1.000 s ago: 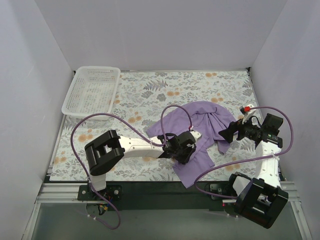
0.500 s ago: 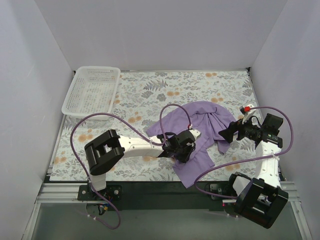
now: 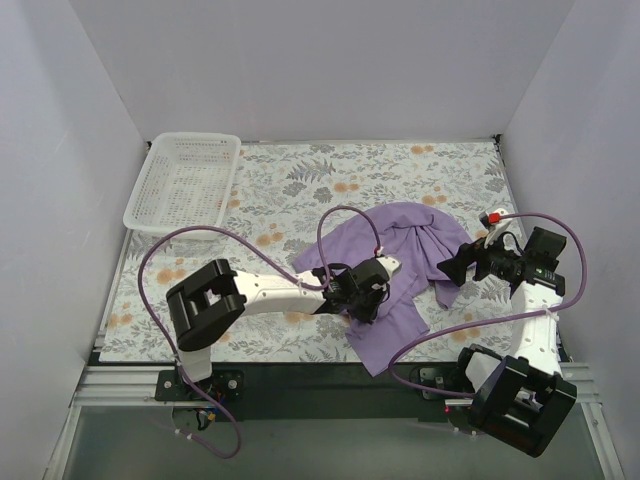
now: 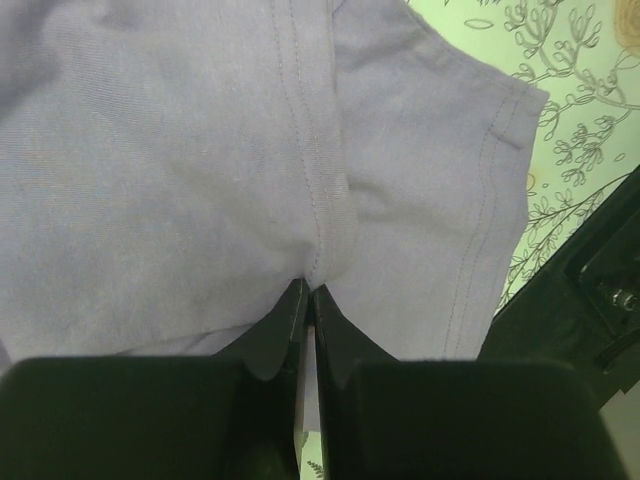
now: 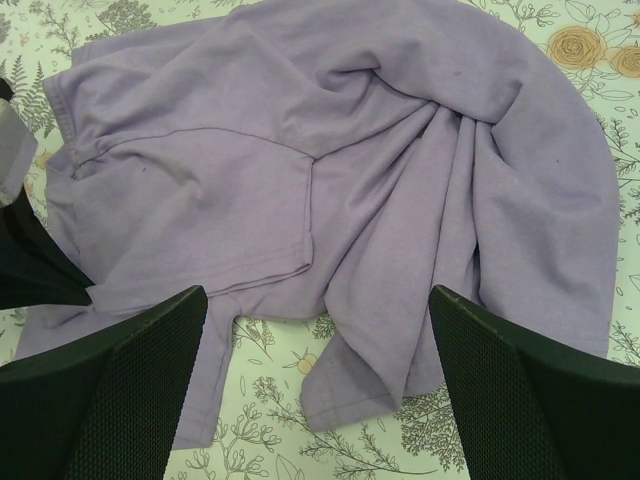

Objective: Fold and stack the t-shirts

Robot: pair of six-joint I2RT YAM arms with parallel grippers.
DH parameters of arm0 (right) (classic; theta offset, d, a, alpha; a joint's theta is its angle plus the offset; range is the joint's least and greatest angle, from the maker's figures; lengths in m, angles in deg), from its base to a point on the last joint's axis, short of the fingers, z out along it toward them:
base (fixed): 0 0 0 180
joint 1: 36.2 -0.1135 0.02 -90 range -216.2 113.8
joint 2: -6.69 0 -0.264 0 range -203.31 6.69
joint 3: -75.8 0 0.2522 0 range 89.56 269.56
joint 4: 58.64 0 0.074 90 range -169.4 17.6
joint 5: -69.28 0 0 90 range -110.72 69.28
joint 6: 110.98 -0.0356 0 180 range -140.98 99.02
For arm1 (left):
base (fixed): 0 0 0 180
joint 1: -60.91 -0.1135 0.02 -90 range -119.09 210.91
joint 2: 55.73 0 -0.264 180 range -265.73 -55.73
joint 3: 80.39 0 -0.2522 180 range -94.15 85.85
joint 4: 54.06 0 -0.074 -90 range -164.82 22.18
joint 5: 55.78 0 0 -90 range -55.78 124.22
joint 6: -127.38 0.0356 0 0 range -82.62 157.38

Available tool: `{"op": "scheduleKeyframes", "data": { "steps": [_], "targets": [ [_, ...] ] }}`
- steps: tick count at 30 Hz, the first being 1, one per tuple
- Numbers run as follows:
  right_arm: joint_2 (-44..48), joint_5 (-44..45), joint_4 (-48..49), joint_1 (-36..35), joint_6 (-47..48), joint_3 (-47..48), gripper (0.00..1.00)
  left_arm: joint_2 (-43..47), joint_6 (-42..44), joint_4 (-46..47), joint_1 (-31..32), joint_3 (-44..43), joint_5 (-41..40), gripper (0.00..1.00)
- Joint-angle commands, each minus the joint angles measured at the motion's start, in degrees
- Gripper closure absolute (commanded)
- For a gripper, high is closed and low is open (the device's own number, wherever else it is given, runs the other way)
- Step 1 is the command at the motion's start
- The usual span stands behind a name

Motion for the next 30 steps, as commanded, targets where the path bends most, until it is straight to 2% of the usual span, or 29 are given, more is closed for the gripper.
{"op": "scheduleKeyframes", "data": {
  "steps": [1,5,8,9,11,14,15,18,19,25,30],
  "targets": [
    [0.11,-2.12,1.38,0.32,0.82,-0.12,0.02,6.26,-0.61,0.99,-1.04,1.02,-2.60,1.00],
    [0.46,-2.30,1.38,0.23,0.99,-0.21,0.02,11.26,0.61,0.90,-5.51,3.39,-3.14,1.00],
    [0.46,-2.39,1.21,0.23,1.08,-0.21,0.02,14.52,3.85,-0.58,-13.93,3.23,0.18,1.00],
    [0.46,-2.47,1.30,0.23,1.08,-0.21,0.02,14.70,5.09,-1.38,-18.40,0.96,1.25,1.00],
    [0.64,-2.39,1.30,0.23,1.17,-0.30,0.02,14.09,9.73,-4.88,-22.81,-5.09,4.50,1.00],
    [0.81,-2.30,1.21,0.23,1.17,-0.30,0.02,9.97,14.66,-11.46,-27.56,-13.63,4.94,1.00],
    [0.90,-2.21,1.21,0.23,1.17,-0.30,0.02,7.61,15.46,-12.80,-28.97,-18.96,5.91,1.00],
    [0.82,-1.95,1.21,0.32,1.26,-0.30,0.02,4.69,16.26,-15.79,-34.15,-24.71,14.50,1.00],
    [0.90,-1.77,1.30,0.32,1.17,-0.30,0.02,3.38,16.00,-16.06,-34.70,-26.29,18.53,1.00],
    [0.64,-1.95,1.21,0.32,1.34,-0.30,0.02,0.38,15.83,-15.72,-35.84,-25.96,21.38,1.00],
    [0.90,-2.47,1.03,0.32,1.96,-0.39,0.02,1.16,13.80,-12.99,-35.93,-21.48,25.42,1.00]
  ]
}}
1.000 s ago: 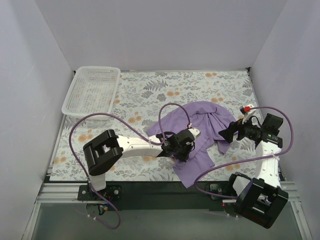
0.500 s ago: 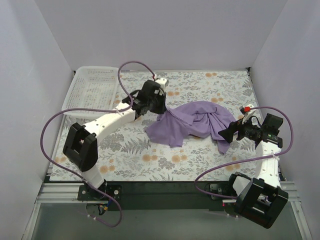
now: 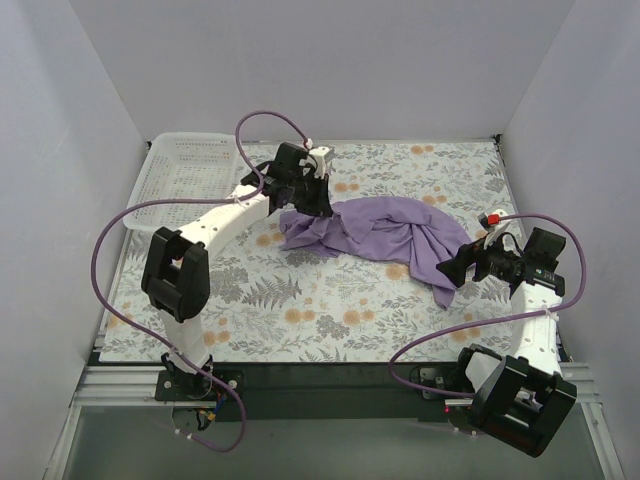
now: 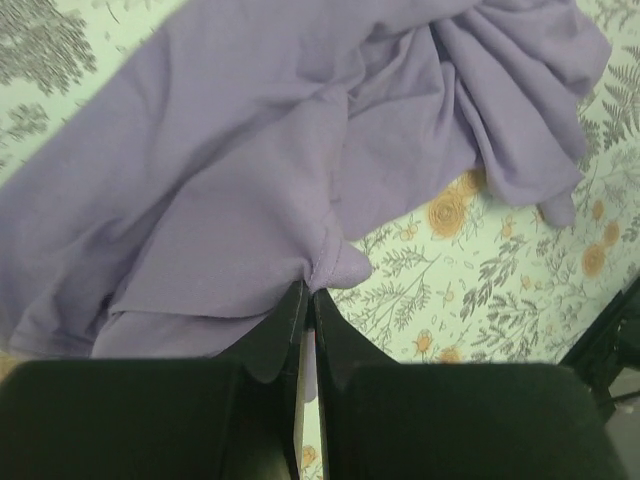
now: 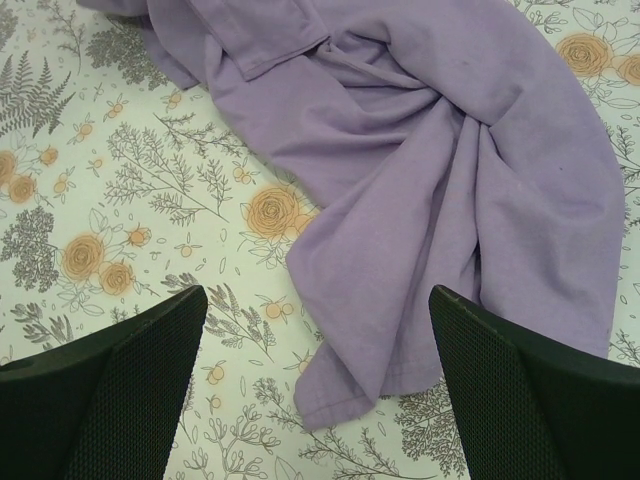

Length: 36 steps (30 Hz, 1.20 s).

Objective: Fold and stack the t-shirts

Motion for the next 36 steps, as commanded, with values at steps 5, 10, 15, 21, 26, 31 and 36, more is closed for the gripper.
{"op": "scheduleKeyframes", "data": {
  "steps": [5,10,15,21,26,31,36],
  "targets": [
    [1.21,-2.59,0.18,0.30,2.45,-0.15,0.02,5.20,-1.24,2.30,0.04,8.97,7.29,1.00],
    [0.95,-2.77,0.09,0.30,2.71,-0.15,0.02,16.61,-2.73,5.37,1.53,22.74,14.67,1.00],
    [0.16,-3.03,0.00,0.21,2.71,0.03,0.02,27.07,-7.29,8.97,8.63,32.79,19.51,1.00],
    [0.16,-3.03,0.00,0.21,2.71,0.12,0.02,27.71,-10.47,8.98,15.07,40.89,7.67,0.89],
    [-0.02,-3.12,0.00,0.21,2.89,0.03,0.02,28.15,-8.80,6.87,17.36,38.44,-0.25,0.60],
    [0.07,-3.12,0.00,0.21,2.89,0.03,0.02,24.46,-7.13,5.90,19.55,32.64,-1.67,0.58],
    [0.07,-3.29,0.00,0.21,2.80,0.03,0.02,18.15,-6.51,6.17,24.64,29.65,-3.68,0.57]
  ]
}}
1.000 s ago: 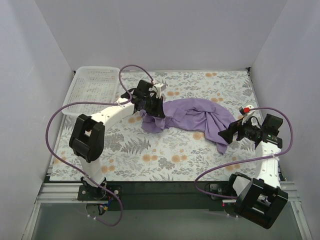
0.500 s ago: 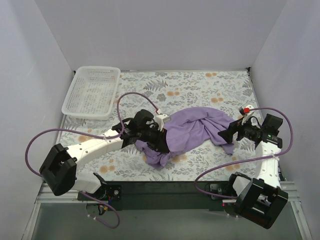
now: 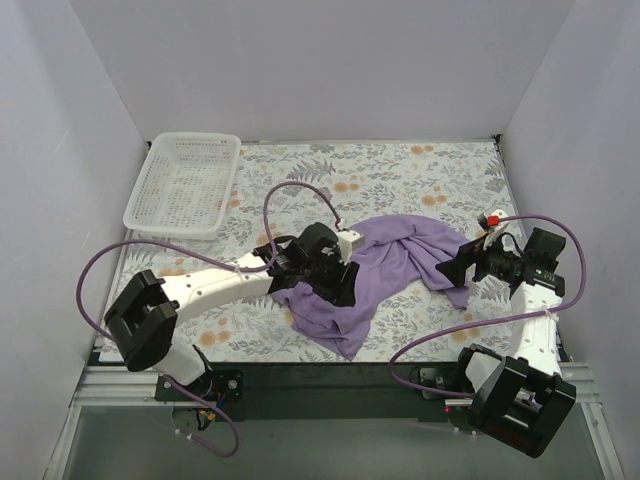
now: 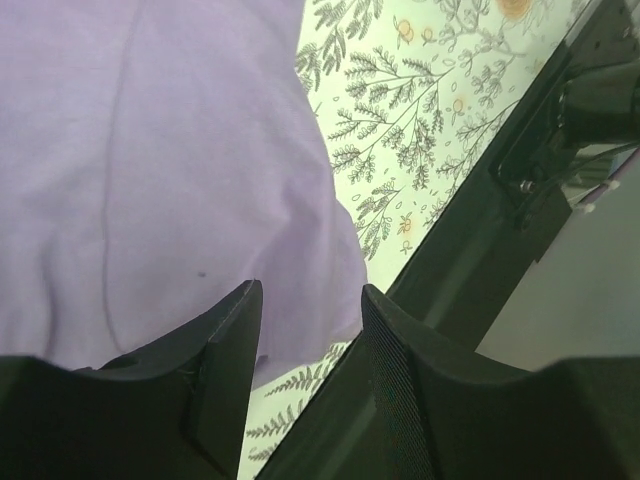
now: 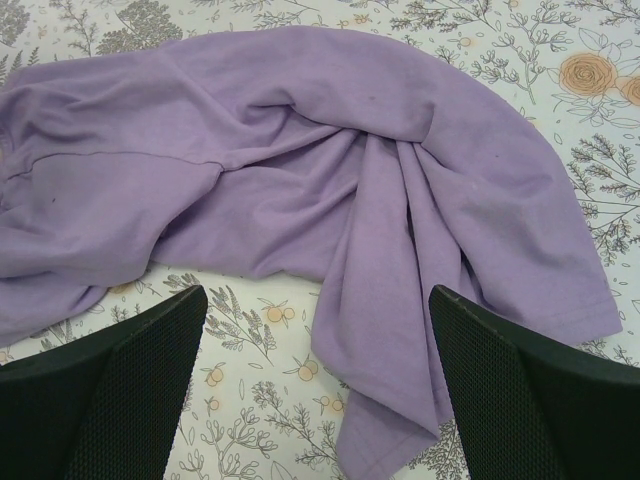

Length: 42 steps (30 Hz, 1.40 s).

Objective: Fold and stack the t-shirts

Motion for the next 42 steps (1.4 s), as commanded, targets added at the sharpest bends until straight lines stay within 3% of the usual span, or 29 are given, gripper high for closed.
{"op": "scheduleKeyframes", "data": {
  "steps": [1,9,10,12,14,17,20,21,23,24,27,28,29,31,34,38,39,42],
  "targets": [
    [-0.13,-1.52,0.09,0.21,0.83,0.07,0.02,-3.77,1.57,-0.61,3.78,-2.36,-3.49,0.57],
    [-0.39,-1.61,-0.09,0.21,0.92,0.16,0.02,-12.12,1.93,-5.44,10.98,-7.80,-19.90,0.58],
    [-0.30,-1.70,0.00,0.21,0.83,0.16,0.02,-12.65,2.01,-5.79,11.25,-8.24,-20.80,0.62],
    [-0.30,-1.61,-0.09,0.21,0.83,0.16,0.02,-13.44,1.75,-6.67,11.78,-9.73,-22.99,1.00],
    [-0.30,-1.70,0.00,0.21,0.83,0.16,0.02,-12.49,1.31,-6.59,11.96,-10.09,-25.28,1.00],
    [-0.30,-1.61,0.00,0.21,0.92,0.16,0.02,-7.13,2.53,-5.89,11.17,-9.83,-34.85,1.00],
    [-0.39,-1.79,0.00,0.21,0.92,0.16,0.02,-2.64,5.09,-7.19,0.57,-12.98,-33.13,1.00],
    [-0.48,-1.79,-0.09,0.12,1.01,0.16,0.02,-3.07,5.35,-7.81,-8.25,-15.08,-31.98,1.00],
    [-0.39,-1.87,-0.09,0.12,1.01,0.16,0.02,-5.43,5.97,-7.73,-16.83,-22.45,-31.71,1.00],
    [-0.30,-1.87,-0.09,0.21,1.01,0.25,0.02,-9.45,5.19,-7.99,-24.35,-25.79,-31.36,1.00],
    [0.05,-1.61,-0.09,0.21,1.18,0.07,0.02,-17.63,2.63,-10.71,-30.22,-42.22,-25.65,0.59],
    [0.14,-1.52,-0.26,0.21,1.18,0.07,0.02,-19.06,2.98,-11.59,-30.05,-46.44,-24.51,0.17],
    [0.48,-1.44,-0.18,0.21,1.18,-0.01,0.02,-20.12,3.07,-13.16,-29.97,-51.96,-22.24,0.14],
    [0.57,-1.44,-0.26,0.21,1.18,-0.01,0.02,-21.01,3.51,-14.58,-28.74,-54.74,-23.53,0.13],
    [0.49,-1.79,-0.26,0.21,1.45,-0.01,0.02,-14.79,3.95,-13.36,-28.30,-47.04,-23.01,0.13],
    [0.49,-2.14,-0.70,0.12,2.06,0.07,0.02,3.98,3.69,-5.20,-28.38,-24.03,-14.76,0.12],
    [0.57,-2.14,-0.96,-0.14,2.24,0.07,0.02,7.26,1.77,-4.14,-28.47,-14.58,-10.92,0.09],
    [0.23,-1.35,-0.88,-0.76,2.41,-0.01,0.02,19.10,-2.45,-1.84,-28.91,-1.35,-5.36,0.04]
  ]
}}
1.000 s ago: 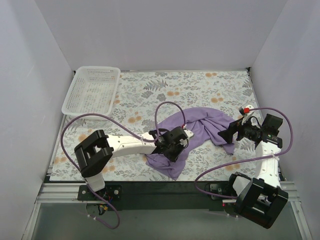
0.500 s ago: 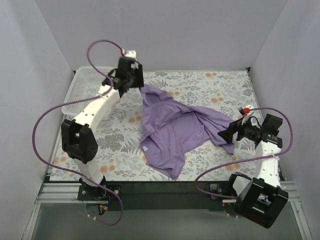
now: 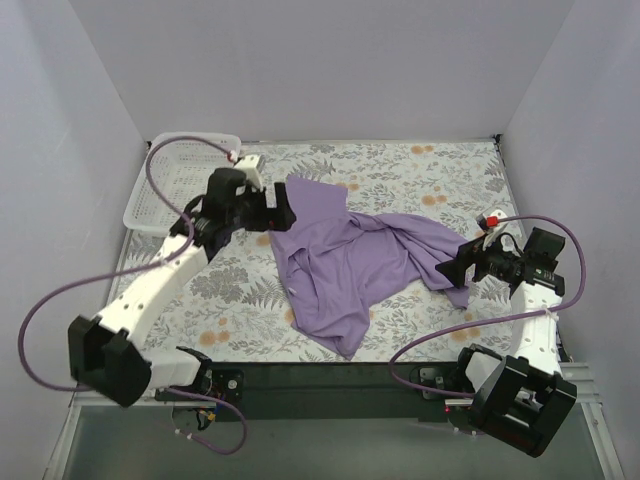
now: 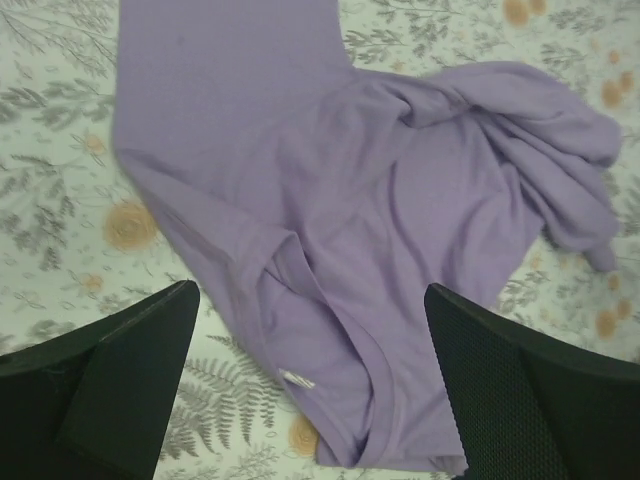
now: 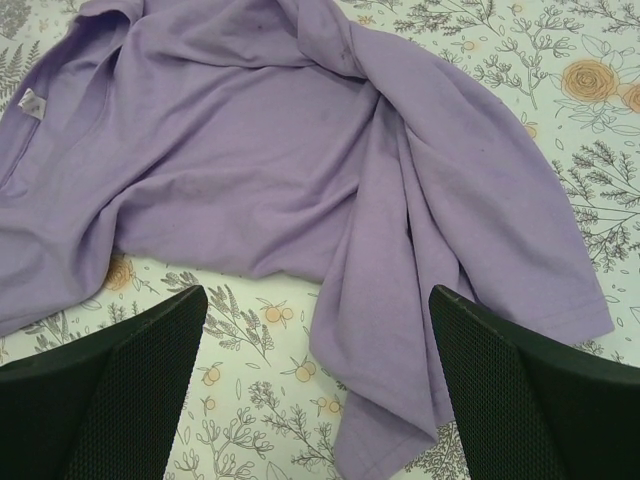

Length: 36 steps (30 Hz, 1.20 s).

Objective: Fold and stack the t-shirts

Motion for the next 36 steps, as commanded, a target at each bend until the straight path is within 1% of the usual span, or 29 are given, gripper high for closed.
{"op": "scheduleKeyframes", "data": {
  "steps": [1,2,3,4,5,6,7,8,10,11,12,13,14,15,16,17,19,20,22,23,24,25,26,29,32,36],
  "targets": [
    [-0.10,-0.34,-0.70,-1.43,1.28,0.42,0.02,13.05,-7.37,3.91,-1.28,16.36,12.89,0.04],
    [-2.19,2.01,-0.79,-2.05,1.37,0.77,0.02,18.04,-9.67,5.04,-1.28,20.61,15.54,0.04],
    [-3.52,3.51,-1.40,-3.10,1.80,1.47,0.02,20.35,-12.04,5.58,-1.20,24.14,17.83,0.05],
    [-4.93,5.18,-1.84,-3.55,2.24,3.22,0.04,22.63,-18.41,6.71,-1.11,31.57,22.29,0.07],
    [-8.16,9.38,-2.28,-4.16,2.59,4.37,0.04,27.18,-21.17,10.20,-0.76,34.95,24.43,0.11],
    [-9.76,11.24,-4.03,-5.04,3.81,5.60,0.05,29.14,-24.07,11.89,-0.41,37.85,26.19,0.13],
    [-11.25,12.74,-5.35,-5.39,4.70,8.13,0.09,30.90,-29.24,13.74,0.12,42.58,27.34,0.17],
    [-13.79,15.02,-6.67,-5.92,5.58,9.20,0.10,33.61,-30.68,14.28,2.04,44.02,27.26,0.19],
    [-15.31,17.14,-10.18,-7.85,7.42,10.44,0.13,35.74,-33.32,14.37,5.20,45.70,24.99,0.21],
    [-15.57,18.72,-11.67,-8.81,8.04,10.45,0.13,36.80,-35.85,14.20,9.14,46.23,21.76,0.21],
    [-15.31,19.43,-12.12,-10.82,9.00,10.01,0.13,36.81,-36.58,14.11,11.18,46.15,20.24,0.21],
    [-14.79,20.31,-12.39,-11.89,9.45,9.40,0.13,36.20,-37.19,14.02,13.37,45.88,18.49,0.21],
    [-13.48,22.06,-12.83,-12.94,9.80,7.82,0.13,34.10,-37.81,13.50,17.66,44.84,15.34,0.21],
    [-12.77,23.12,-12.92,-14.61,10.50,7.11,0.13,32.52,-38.60,13.32,19.88,44.39,13.65,0.21],
    [-12.07,24.17,-13.01,-15.06,10.77,6.50,0.12,30.85,-39.13,13.40,22.07,43.69,12.07,0.22],
    [-10.84,25.75,-13.70,-15.15,11.21,5.71,0.12,27.26,-39.48,13.32,26.36,42.99,8.57,0.22],
    [-9.87,27.69,-14.59,-15.24,12.79,5.26,0.11,23.38,-40.19,13.49,30.60,40.35,5.13,0.22],
    [-8.91,29.79,-14.94,-15.15,13.23,5.09,0.11,19.70,-40.36,13.32,34.36,39.30,3.20,0.22],
    [-8.11,32.08,-15.64,-15.06,14.02,4.30,0.10,16.26,-41.50,13.05,37.29,36.31,-1.02,0.23],
    [-7.84,33.66,-15.56,-14.98,14.20,3.94,0.10,13.02,-42.38,12.44,39.30,35.26,-2.52,0.25],
    [-7.84,34.11,-15.38,-14.80,14.29,3.16,0.10,11.51,-43.17,12.35,40.19,34.64,-3.67,0.25],
    [-8.19,34.29,-15.38,-14.89,14.20,2.80,0.10,10.10,-45.52,12.35,40.55,34.02,-6.46,0.25],
    [-9.15,34.64,-15.29,-14.80,14.02,2.54,0.10,7.65,-46.42,12.87,41.25,33.84,-7.36,0.25],
    [-11.61,34.38,-14.77,-14.36,12.44,2.53,0.11,4.30,-48.97,15.24,41.96,32.79,-10.70,0.25],
    [-13.37,34.29,-13.63,-13.40,10.07,3.85,0.13,1.23,-49.68,17.61,42.05,31.39,-12.20,0.26],
    [-14.87,34.82,-12.22,-13.22,8.22,4.91,0.14,-3.44,-49.59,19.46,42.05,29.89,-11.24,0.27]
  ]
}}
